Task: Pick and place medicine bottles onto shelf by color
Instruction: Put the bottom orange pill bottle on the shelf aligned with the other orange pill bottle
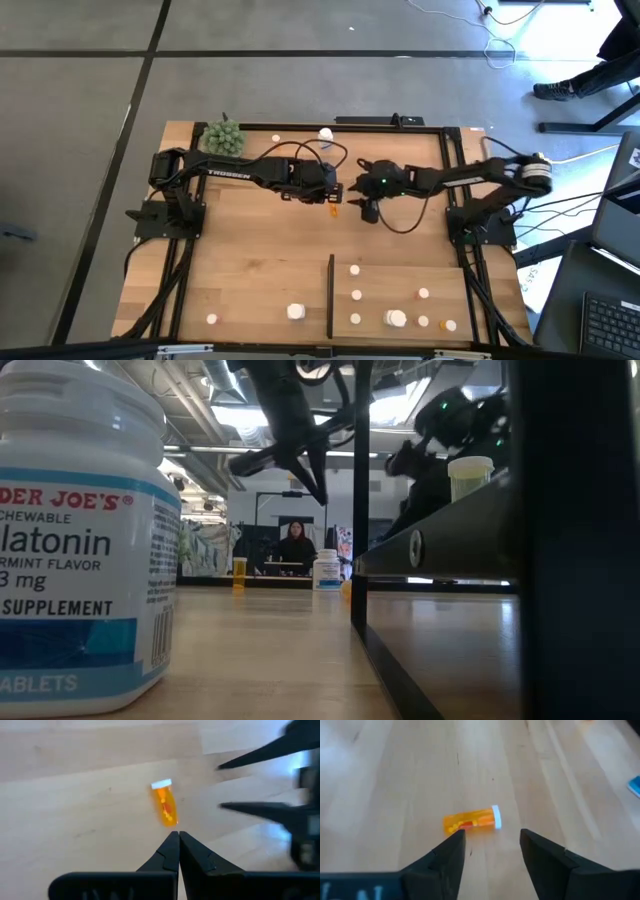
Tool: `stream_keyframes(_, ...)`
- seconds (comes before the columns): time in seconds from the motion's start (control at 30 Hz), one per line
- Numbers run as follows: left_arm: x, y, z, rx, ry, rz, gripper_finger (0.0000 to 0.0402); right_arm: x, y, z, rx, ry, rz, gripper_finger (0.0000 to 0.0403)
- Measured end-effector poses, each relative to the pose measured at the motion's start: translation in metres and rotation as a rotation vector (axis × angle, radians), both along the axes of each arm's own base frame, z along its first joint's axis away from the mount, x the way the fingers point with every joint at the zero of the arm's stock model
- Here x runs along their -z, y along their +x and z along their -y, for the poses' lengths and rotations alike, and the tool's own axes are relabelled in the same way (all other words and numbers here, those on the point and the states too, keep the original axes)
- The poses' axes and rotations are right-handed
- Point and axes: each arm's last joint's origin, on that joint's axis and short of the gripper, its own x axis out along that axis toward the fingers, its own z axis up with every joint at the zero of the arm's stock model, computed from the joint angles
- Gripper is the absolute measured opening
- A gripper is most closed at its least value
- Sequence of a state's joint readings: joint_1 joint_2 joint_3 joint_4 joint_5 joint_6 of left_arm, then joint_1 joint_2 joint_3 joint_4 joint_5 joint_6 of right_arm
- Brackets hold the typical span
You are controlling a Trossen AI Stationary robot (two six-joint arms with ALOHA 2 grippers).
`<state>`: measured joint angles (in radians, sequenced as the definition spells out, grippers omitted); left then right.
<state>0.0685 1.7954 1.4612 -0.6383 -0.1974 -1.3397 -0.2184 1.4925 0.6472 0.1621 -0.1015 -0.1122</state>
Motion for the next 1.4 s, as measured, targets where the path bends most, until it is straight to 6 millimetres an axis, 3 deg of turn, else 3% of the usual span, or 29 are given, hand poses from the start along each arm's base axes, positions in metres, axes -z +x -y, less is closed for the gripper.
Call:
stream_keyframes(0.37,0.0,0.001,0.005,-0.064,-0.012,0.021,0.0002,-0.052,-0.041,-0.013,-0.107,0.038,0.034,0.0192)
stream_keyframes(0.67,0.03,0.02,0.017,-0.048,-0.075,0.018,0.0002,-0.084,-0.073,-0.02,-0.128,0.032,0.121,0.0192)
stream_keyframes(1.0,0.064,0.036,0.012,-0.052,-0.171,-0.007,0.0002,-0.103,-0.099,-0.029,-0.211,0.044,0.19,0.0192)
stream_keyframes(1.4,0.07,0.041,0.017,-0.098,-0.147,0.023,0.0002,-0.106,-0.103,-0.032,-0.259,0.072,0.215,0.0192)
